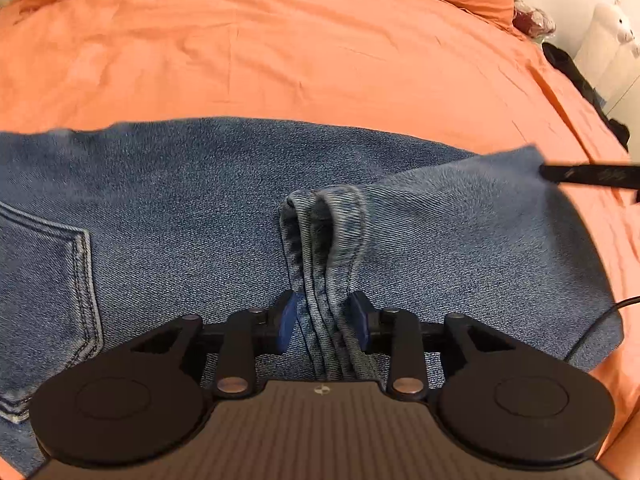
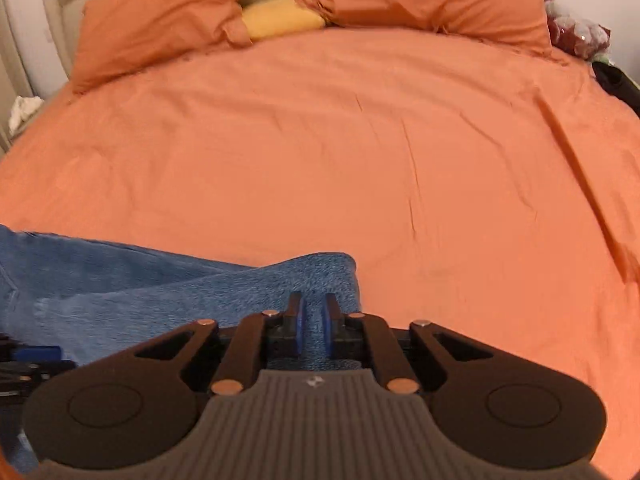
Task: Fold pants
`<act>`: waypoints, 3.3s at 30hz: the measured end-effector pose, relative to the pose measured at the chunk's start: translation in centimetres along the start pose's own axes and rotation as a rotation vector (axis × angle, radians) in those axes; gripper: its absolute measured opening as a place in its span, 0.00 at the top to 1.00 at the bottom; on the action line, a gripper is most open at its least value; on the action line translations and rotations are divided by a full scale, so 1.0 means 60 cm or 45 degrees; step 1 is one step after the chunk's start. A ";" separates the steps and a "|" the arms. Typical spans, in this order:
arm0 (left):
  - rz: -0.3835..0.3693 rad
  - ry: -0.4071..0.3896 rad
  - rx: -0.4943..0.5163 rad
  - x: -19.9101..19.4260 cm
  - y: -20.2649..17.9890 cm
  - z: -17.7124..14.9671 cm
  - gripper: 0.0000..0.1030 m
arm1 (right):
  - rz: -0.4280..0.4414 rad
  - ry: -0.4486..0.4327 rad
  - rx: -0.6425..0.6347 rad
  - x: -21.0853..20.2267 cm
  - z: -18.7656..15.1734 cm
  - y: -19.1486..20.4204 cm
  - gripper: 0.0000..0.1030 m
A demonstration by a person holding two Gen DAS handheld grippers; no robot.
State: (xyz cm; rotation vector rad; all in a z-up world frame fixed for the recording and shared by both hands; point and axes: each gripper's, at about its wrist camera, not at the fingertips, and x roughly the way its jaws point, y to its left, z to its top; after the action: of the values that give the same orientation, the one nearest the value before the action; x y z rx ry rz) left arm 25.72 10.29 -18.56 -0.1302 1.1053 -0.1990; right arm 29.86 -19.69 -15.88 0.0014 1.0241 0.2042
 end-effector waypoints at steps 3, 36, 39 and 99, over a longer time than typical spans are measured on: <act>-0.012 -0.002 0.011 0.002 0.004 -0.001 0.61 | -0.009 0.046 0.033 0.038 -0.008 -0.010 1.00; 0.016 -0.110 0.105 -0.052 -0.014 -0.040 0.54 | 0.061 -0.092 0.170 -0.171 -0.194 0.006 0.85; 0.020 -0.110 0.131 -0.080 -0.025 -0.059 0.54 | 0.044 -0.089 0.148 -0.190 -0.215 0.014 0.85; 0.080 -0.365 -0.864 -0.219 0.501 -0.129 0.15 | 0.422 0.302 -1.424 -0.011 -0.064 0.396 0.39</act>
State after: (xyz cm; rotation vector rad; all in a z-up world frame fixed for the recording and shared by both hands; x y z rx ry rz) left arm 15.93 42.49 -16.60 -0.7065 0.8515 0.2540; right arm 22.27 3.12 -15.02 -0.8874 1.0238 1.0773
